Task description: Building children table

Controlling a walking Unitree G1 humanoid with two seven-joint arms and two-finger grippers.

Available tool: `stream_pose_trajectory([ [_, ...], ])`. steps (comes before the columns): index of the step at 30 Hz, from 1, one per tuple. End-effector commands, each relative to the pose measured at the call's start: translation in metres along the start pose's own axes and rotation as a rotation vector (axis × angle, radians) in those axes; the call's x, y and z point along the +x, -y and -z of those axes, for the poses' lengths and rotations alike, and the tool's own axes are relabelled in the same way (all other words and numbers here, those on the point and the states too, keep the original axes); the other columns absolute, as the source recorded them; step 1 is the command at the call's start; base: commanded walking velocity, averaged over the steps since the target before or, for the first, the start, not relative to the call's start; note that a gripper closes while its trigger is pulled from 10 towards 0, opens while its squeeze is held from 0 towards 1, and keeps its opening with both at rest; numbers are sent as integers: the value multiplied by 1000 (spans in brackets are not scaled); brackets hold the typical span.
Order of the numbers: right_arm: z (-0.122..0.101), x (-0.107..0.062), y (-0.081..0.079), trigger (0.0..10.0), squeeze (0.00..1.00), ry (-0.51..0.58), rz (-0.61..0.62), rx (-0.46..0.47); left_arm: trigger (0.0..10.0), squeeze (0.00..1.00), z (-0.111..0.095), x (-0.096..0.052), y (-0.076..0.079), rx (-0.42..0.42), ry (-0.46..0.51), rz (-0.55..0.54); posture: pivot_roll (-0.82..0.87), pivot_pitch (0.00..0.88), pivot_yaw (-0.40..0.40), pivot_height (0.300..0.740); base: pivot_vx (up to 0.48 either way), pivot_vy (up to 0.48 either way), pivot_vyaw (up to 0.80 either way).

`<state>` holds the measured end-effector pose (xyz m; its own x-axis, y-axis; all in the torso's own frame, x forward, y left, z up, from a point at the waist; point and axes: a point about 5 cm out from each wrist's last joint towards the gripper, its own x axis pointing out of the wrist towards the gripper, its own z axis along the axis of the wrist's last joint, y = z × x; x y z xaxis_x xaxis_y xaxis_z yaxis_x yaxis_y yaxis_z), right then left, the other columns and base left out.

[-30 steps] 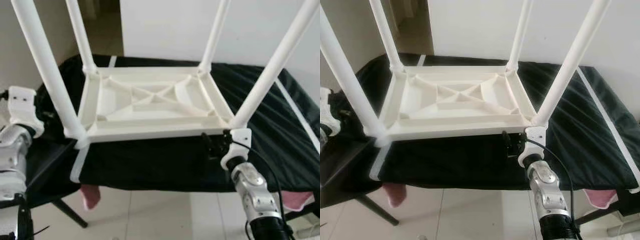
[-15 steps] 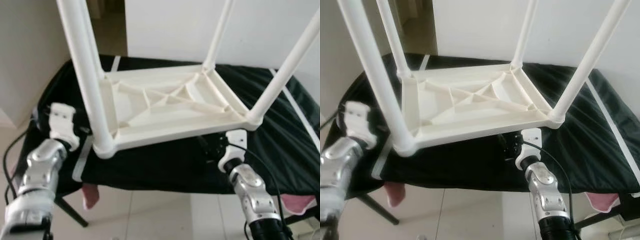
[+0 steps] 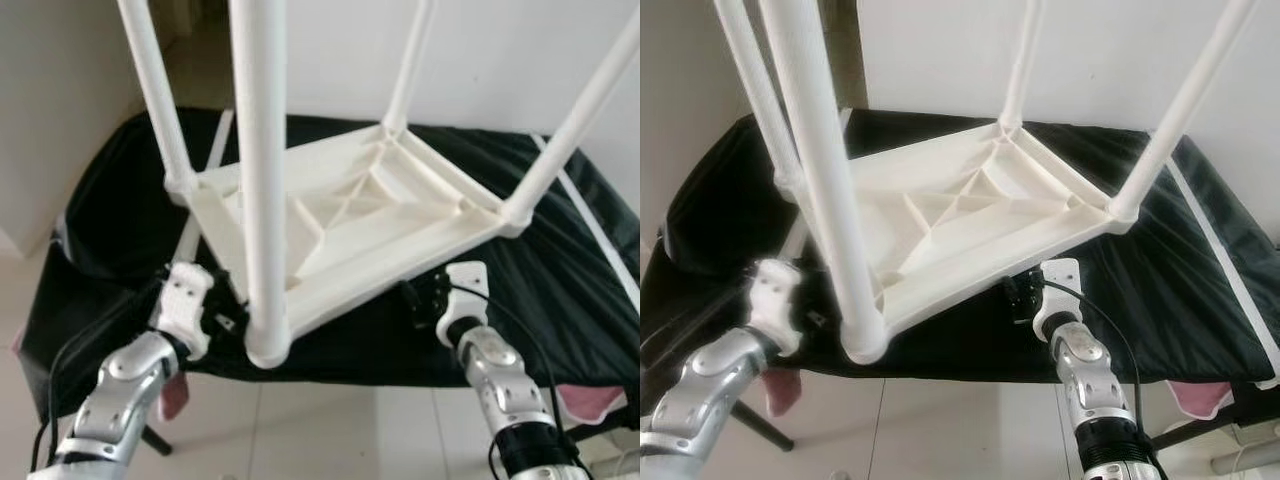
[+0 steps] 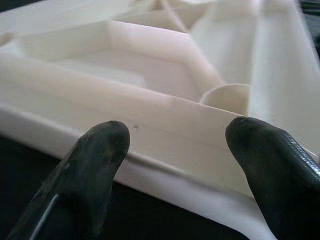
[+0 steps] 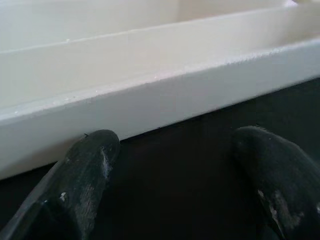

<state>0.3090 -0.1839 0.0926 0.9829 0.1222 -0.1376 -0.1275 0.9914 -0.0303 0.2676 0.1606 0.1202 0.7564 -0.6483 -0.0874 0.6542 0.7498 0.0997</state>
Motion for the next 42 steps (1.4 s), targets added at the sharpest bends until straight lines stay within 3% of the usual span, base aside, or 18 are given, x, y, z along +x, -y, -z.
stream_pose_trajectory([
  [1, 3, 4, -1, 10000, 0, -21, 3, 13, 10000, 0, 9, -2, 34, -25, -59, 384, 85, 26, -64, 740, 0, 0, 0],
  [8, -1, 15, -2, 10000, 0, -11, -42, -25, 10000, 0, 2, 6, 65, -61, -53, 441, 81, 20, -55, 740, 0, 0, 0],
  [17, -13, 30, 2, 10000, 0, 2, -60, -69, 10000, 0, -7, 18, 91, -100, -33, 489, 71, 30, -44, 740, 0, 0, 0],
  [27, -16, 43, -14, 10000, 0, 7, -104, -70, 10000, 0, -16, 37, 98, -164, -1, 438, 58, 46, -45, 740, 0, 0, 0],
  [38, -1, 34, -7, 10000, 0, -11, -111, -57, 10000, 0, -14, 36, 94, -169, -15, 422, 52, 55, -45, 740, 0, 0, 0],
  [42, -2, 36, -14, 10000, 0, 5, -155, -30, 10000, 0, -18, 39, 98, -174, -6, 430, 48, 55, -39, 740, 0, 0, 0],
])
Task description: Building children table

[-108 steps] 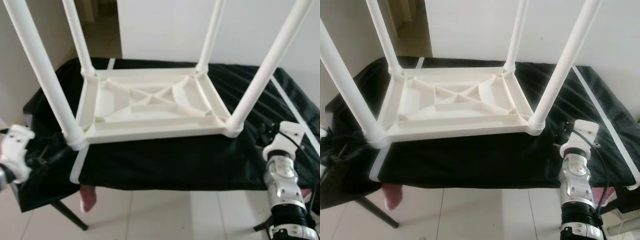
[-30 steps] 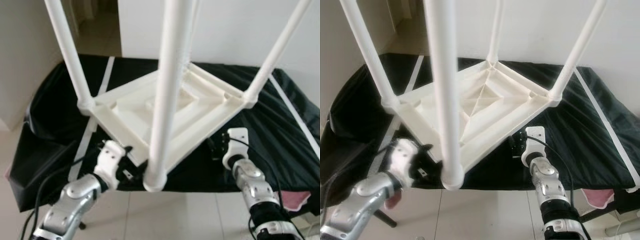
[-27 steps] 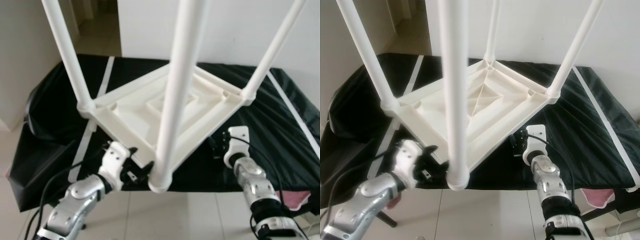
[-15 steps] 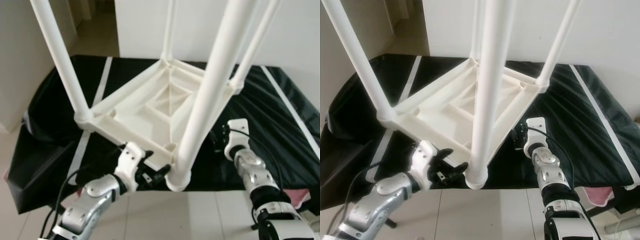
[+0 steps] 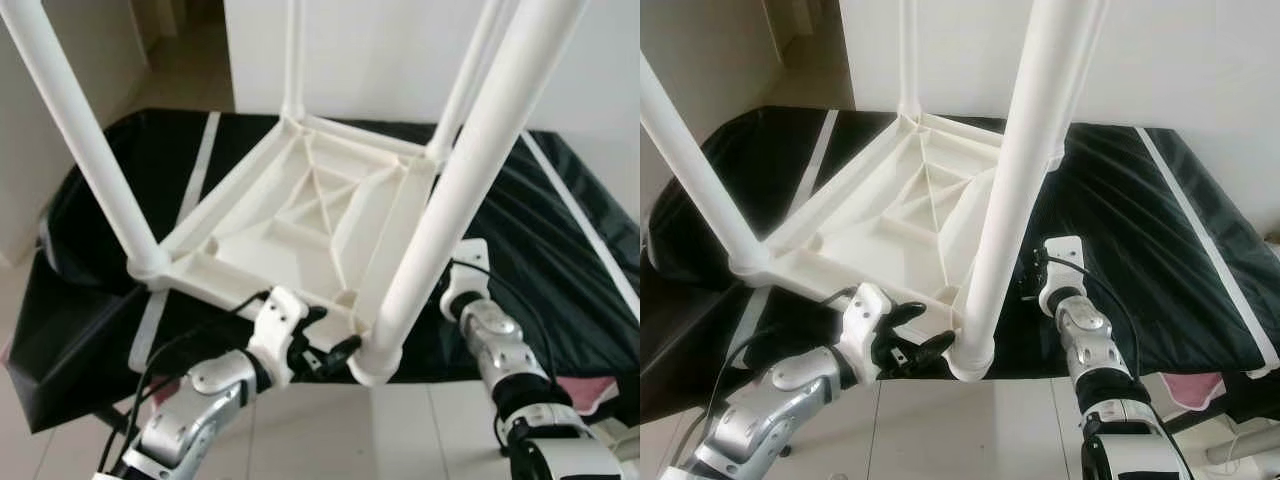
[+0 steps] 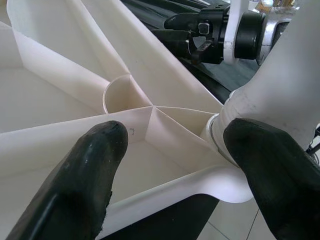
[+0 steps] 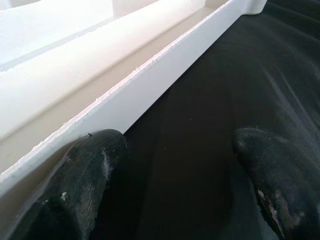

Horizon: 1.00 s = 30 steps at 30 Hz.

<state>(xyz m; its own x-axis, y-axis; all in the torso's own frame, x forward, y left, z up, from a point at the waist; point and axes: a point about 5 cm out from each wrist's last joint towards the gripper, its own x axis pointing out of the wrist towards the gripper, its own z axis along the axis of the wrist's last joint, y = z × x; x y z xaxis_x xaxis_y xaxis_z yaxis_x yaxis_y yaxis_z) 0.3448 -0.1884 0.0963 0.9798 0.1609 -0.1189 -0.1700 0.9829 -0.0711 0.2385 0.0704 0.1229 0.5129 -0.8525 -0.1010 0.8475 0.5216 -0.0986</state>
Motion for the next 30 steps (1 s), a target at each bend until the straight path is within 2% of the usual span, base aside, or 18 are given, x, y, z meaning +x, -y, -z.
stream_pose_trajectory([
  [1, 5, 3, -25, 10000, 0, -11, -129, 26, 10000, 0, -2, 7, 11, -6, 1, 113, 48, 55, -39, 740, 0, 0, 0],
  [5, 1, 5, -32, 10000, 0, 11, -182, 35, 10000, 0, -4, 10, 12, -9, 8, 118, 48, 54, -36, 740, 0, 0, 0],
  [10, -6, 9, -43, 10000, 0, 61, -259, 93, 10000, 0, -7, 13, 13, -18, 19, 127, 57, 53, -41, 740, 0, 0, 0],
  [17, -9, 12, -47, 10000, 0, 75, -282, 107, 10000, 0, -9, 14, 13, -19, 22, 124, 63, 51, -44, 740, 0, 0, 0],
  [19, -10, 13, -45, 10000, 0, 75, -269, 103, 10000, 0, -9, 14, 13, -16, 24, 120, 68, 49, -46, 740, 0, 0, 0],
  [21, -12, 14, -38, 10000, 0, 90, -207, 88, 10000, 0, -10, 13, 9, 14, 33, 87, 79, 47, -51, 740, 0, 0, 0],
  [23, -12, 14, -38, 10000, 0, 90, -207, 88, 10000, 0, -10, 13, 9, 14, 33, 87, 79, 47, -51, 740, 0, 0, 0],
  [27, -24, 4, -13, 10000, 0, 243, 11, 80, 10000, 0, -20, 13, -10, 67, 59, -67, 84, 46, -52, 740, 0, 0, 0],
  [30, -28, -2, -12, 10000, 0, 303, 45, 81, 10000, 0, -25, 13, -15, 76, 73, -99, 82, 46, -51, 740, 0, 0, 0],
])
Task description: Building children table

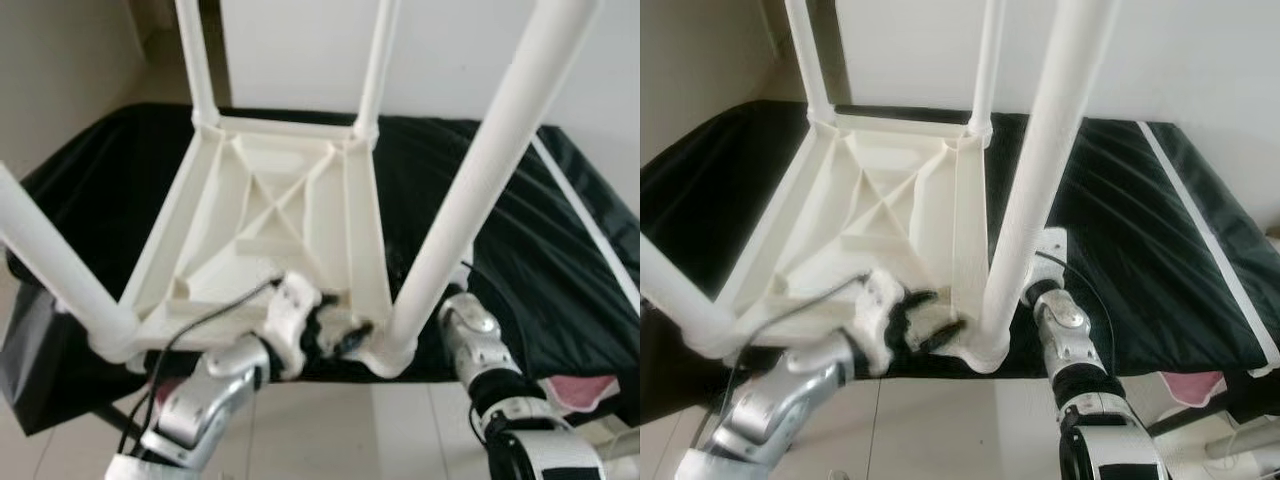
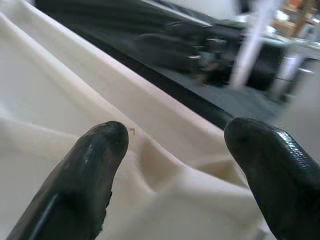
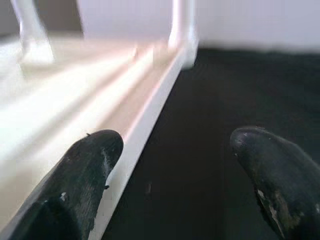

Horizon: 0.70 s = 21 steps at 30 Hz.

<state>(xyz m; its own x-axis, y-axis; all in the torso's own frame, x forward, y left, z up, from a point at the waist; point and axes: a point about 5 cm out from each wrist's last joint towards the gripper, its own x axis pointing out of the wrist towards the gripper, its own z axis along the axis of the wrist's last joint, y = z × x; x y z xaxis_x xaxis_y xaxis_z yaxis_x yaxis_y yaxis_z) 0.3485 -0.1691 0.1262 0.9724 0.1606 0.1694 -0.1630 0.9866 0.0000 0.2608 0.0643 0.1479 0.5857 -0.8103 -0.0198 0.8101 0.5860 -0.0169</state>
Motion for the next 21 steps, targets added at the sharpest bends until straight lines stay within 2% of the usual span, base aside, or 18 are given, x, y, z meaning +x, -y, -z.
stream_pose_trajectory([
  [1, -3, -9, 1, 10000, 0, 55, 10, -19, 10000, 0, 1, -1, -4, 7, -5, -31, 78, 44, -48, 740, 0, 0, 0],
  [2, -7, -13, -4, 10000, 0, 99, -24, -46, 10000, 0, -2, 0, -7, 13, 5, -43, 78, 44, -48, 740, 0, 0, 0],
  [3, -7, -13, -4, 10000, 0, 99, -24, -46, 10000, 0, -2, 0, -7, 13, 5, -43, 78, 44, -48, 740, 0, 0, 0],
  [6, -22, -21, -4, 10000, 0, 204, -4, -22, 10000, 0, -7, 0, -16, 12, 26, -93, 57, 32, -27, 740, 0, 0, 0],
  [9, -38, -27, -3, 10000, 0, 297, 47, -105, 10000, 0, -12, 2, -22, -23, 50, -98, 46, 28, -21, 740, 0, 0, 0],
  [12, -49, -30, -9, 10000, 0, 366, 72, -128, 10000, 0, -15, 5, -26, -32, 61, -108, 38, 22, -17, 740, 0, 0, 0],
  [16, -61, -33, -18, 10000, 0, 437, 114, -142, 10000, 0, -21, 9, -35, -59, 110, -181, 33, 20, -20, 740, 0, 0, 0],
  [17, -65, -35, -23, 10000, 0, 469, 145, -163, 10000, 0, -26, 10, -41, -48, 146, -231, 34, 15, -24, 740, 0, 0, 0],
  [18, -65, -36, -26, 10000, 0, 475, 180, -117, 10000, 0, -31, 10, -47, -20, 192, -302, 36, 11, -27, 740, 0, 0, 0],
  [21, -65, -36, -27, 10000, 0, 476, 205, -81, 10000, 0, -35, 9, -51, -2, 225, -352, 38, 9, -30, 740, 0, 0, 0],
])
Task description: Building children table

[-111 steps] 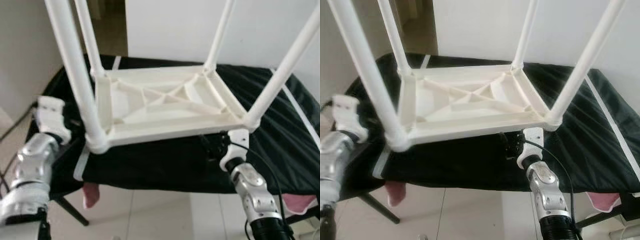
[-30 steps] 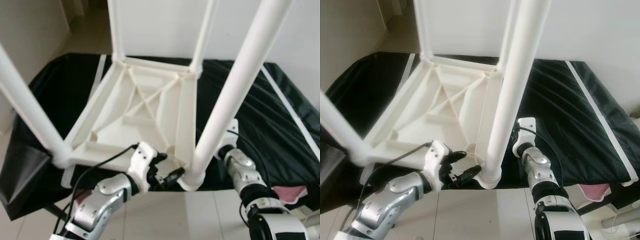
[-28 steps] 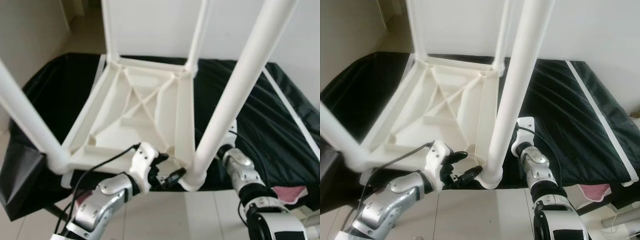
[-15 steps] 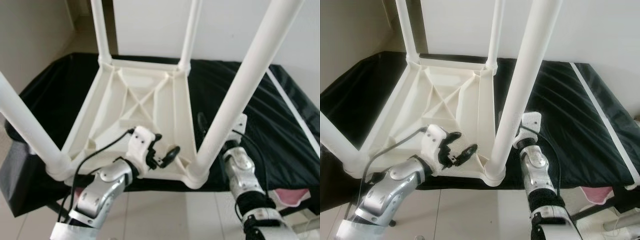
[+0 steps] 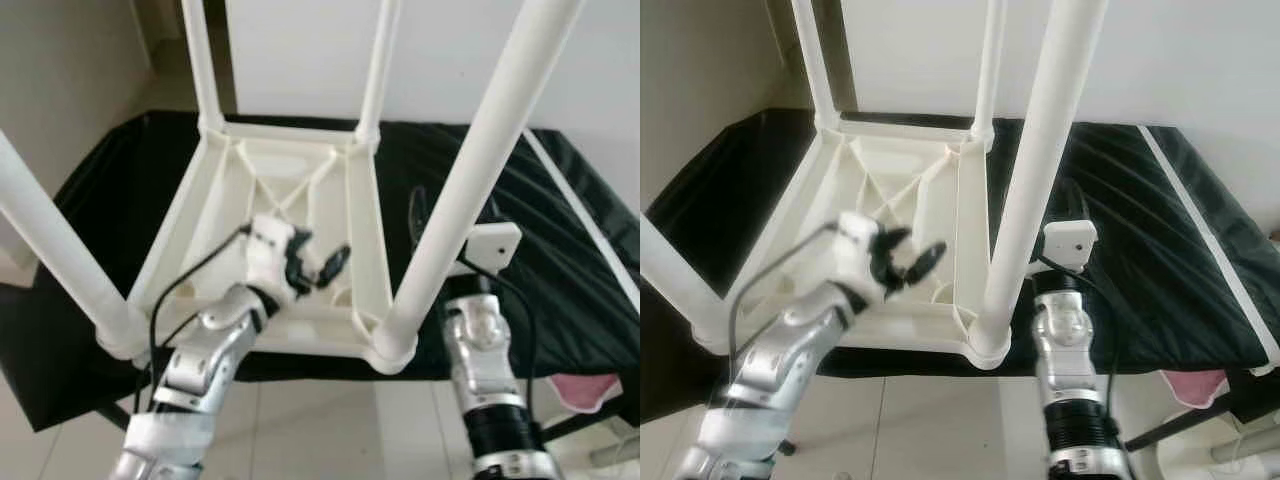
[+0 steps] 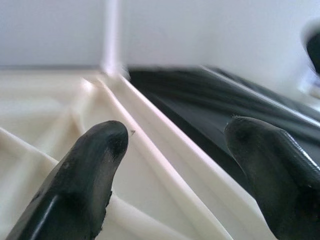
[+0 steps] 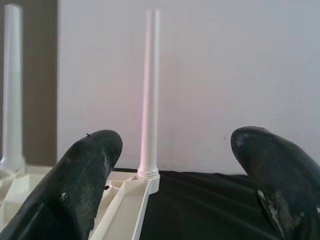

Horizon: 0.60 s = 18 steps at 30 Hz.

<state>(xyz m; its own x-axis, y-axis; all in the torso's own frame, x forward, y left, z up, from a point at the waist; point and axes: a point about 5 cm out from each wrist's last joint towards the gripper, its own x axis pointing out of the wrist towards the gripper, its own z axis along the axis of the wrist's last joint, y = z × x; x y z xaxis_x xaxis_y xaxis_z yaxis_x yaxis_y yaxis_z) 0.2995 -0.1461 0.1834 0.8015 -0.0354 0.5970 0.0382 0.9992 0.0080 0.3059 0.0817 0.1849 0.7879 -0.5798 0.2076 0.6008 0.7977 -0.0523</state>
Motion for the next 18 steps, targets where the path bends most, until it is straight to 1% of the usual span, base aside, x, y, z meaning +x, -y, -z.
stream_pose_trajectory([
  [1, -1, -2, 3, 10000, 0, 4, 30, -9, 10000, 0, -3, -1, -11, 33, 52, -127, 44, 7, -37, 740, 0, 0, 0],
  [2, 0, -3, 4, 10000, 0, -1, 62, -12, 10000, 0, -8, -3, -18, 19, 114, -206, 49, 5, -43, 740, 0, 0, 0],
  [3, 0, -3, 6, 10000, 0, -1, 81, -23, 10000, 0, -11, -5, -22, 4, 151, -256, 49, 5, -43, 740, 0, 0, 0],
  [4, -1, -3, 8, 10000, 0, 4, 103, -41, 10000, 0, -15, -8, -23, 43, 210, -301, 52, 4, -48, 740, 0, 0, 0],
  [6, -3, -2, 9, 10000, 0, 11, 124, -61, 10000, 0, -20, -10, -22, 97, 266, -325, 52, 4, -48, 740, 0, 0, 0],
  [7, -4, -1, 10, 10000, 0, 17, 135, -61, 10000, 0, -22, -11, -21, 82, 296, -353, 52, 3, -47, 740, 0, 0, 0],
  [8, -6, 1, 10, 10000, 0, 25, 144, -62, 10000, 0, -23, -12, -21, 85, 305, -372, 52, 3, -47, 740, 0, 0, 0],
  [9, -6, 1, 10, 10000, 0, 25, 144, -62, 10000, 0, -23, -12, -21, 85, 305, -372, 52, 3, -47, 740, 0, 0, 0],
  [11, -11, 5, 12, 10000, 0, 46, 166, -72, 10000, 0, -28, -12, -17, 131, 338, -393, 51, 6, -46, 740, 0, 0, 0],
  [12, -11, 5, 12, 10000, 0, 46, 166, -72, 10000, 0, -28, -12, -17, 131, 338, -393, 51, 6, -46, 740, 0, 0, 0],
  [13, -17, 9, 13, 10000, 0, 73, 177, -86, 10000, 0, -36, -13, -14, 202, 387, -385, 50, 12, -43, 740, 0, 0, 0],
  [15, -19, 10, 13, 10000, 0, 80, 178, -88, 10000, 0, -37, -13, -12, 217, 406, -378, 50, 12, -43, 740, 0, 0, 0],
  [17, -26, 14, 12, 10000, 0, 111, 178, -98, 10000, 0, -45, -13, -11, 262, 460, -379, 49, 16, -41, 740, 0, 0, 0],
  [18, -30, 15, 12, 10000, 0, 132, 180, -100, 10000, 0, -49, -12, -9, 269, 484, -379, 50, 18, -40, 740, 0, 0, 0],
])
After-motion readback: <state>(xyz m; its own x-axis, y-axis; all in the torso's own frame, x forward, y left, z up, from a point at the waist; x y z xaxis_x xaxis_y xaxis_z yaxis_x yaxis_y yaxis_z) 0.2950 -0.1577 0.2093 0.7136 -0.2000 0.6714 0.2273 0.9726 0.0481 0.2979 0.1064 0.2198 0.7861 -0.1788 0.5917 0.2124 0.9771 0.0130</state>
